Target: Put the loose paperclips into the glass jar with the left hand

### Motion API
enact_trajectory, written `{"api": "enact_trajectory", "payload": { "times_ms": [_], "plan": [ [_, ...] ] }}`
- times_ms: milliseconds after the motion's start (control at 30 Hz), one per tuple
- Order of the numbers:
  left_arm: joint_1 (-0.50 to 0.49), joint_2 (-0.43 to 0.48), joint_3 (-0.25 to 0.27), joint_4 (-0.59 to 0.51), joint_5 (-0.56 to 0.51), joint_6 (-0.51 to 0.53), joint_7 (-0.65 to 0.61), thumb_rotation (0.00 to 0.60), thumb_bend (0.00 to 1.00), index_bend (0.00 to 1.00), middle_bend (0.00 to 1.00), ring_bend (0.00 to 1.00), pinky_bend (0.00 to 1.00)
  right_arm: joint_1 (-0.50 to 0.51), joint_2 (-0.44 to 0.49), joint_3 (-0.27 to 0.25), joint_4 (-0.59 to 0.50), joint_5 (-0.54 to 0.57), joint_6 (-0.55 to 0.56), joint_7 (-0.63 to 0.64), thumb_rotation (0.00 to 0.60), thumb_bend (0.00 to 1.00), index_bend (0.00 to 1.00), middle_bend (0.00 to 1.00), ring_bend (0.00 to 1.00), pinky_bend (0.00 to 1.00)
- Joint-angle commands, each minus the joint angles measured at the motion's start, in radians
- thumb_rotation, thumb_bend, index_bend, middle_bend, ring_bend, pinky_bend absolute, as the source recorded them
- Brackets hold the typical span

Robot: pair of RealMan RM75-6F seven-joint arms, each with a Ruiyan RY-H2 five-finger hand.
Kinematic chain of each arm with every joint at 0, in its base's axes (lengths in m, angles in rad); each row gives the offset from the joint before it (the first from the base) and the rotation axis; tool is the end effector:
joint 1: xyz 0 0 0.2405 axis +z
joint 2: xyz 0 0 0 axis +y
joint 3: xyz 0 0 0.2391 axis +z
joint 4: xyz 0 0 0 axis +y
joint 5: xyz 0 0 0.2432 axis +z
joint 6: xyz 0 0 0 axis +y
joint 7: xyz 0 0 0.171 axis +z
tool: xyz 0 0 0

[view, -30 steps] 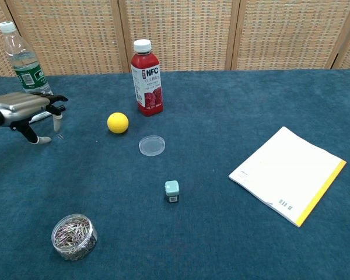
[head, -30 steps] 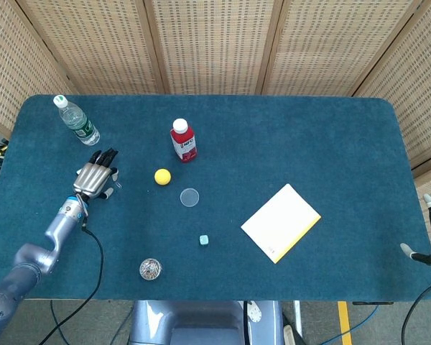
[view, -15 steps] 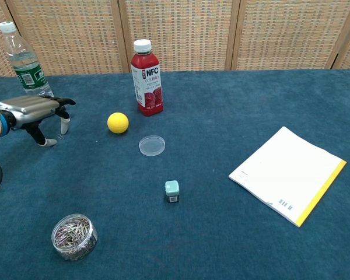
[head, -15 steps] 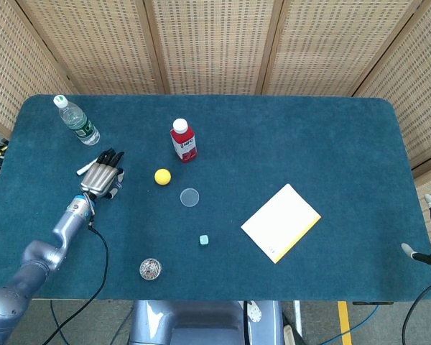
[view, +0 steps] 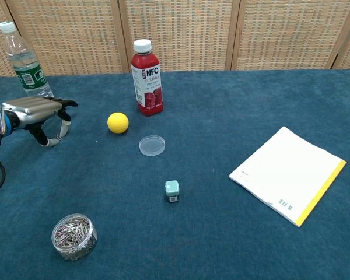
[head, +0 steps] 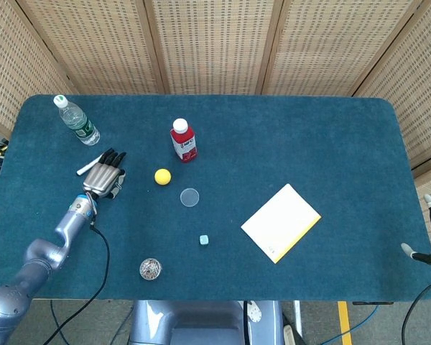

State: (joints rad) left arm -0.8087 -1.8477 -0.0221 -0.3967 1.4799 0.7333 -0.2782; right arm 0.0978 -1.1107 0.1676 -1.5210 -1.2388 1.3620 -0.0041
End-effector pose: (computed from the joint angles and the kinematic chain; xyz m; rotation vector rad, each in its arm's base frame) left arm -0.2790 0.4616 -0.0453 -1.8800 -0.7689 -0.5763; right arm -0.3628 -0.2385 0.1572 1.1668 -0.9418 0.7471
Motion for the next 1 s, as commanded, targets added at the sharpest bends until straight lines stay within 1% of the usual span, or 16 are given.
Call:
{"api": "enact_trajectory", "payload": {
  "times_ms": [33,300,733,833,1000],
  "plan": [
    [0.001,0.002,-0.001,-0.005,-0.002,-0.002,0.003,0.600,0.40,0.61,0.00,0.00,0.00,0.000,0.000,0.000,0.000,0.000,0.000,0.001,0.600,0.00,0.00,0.00,0.00,0.00],
    [0.004,0.009,-0.004,-0.019,-0.006,-0.003,0.014,0.600,0.42,0.64,0.00,0.00,0.00,0.000,0.001,-0.001,-0.001,-0.003,0.000,0.001,0.600,0.00,0.00,0.00,0.00,0.00],
    [0.007,0.032,-0.009,-0.048,-0.012,-0.001,0.028,0.600,0.50,0.67,0.00,0.00,0.00,-0.001,0.002,-0.001,-0.003,-0.005,0.003,0.004,0.600,0.00,0.00,0.00,0.00,0.00],
    [0.009,0.050,-0.010,-0.068,-0.010,0.014,0.029,0.600,0.50,0.68,0.00,0.00,0.00,-0.002,0.003,-0.001,-0.005,-0.007,0.005,0.005,0.600,0.00,0.00,0.00,0.00,0.00],
    [0.020,0.099,-0.012,-0.139,-0.003,0.065,0.041,0.600,0.52,0.70,0.00,0.00,0.00,-0.004,0.007,-0.002,-0.008,-0.012,0.010,0.012,0.600,0.00,0.00,0.00,0.00,0.00]
  ]
}}
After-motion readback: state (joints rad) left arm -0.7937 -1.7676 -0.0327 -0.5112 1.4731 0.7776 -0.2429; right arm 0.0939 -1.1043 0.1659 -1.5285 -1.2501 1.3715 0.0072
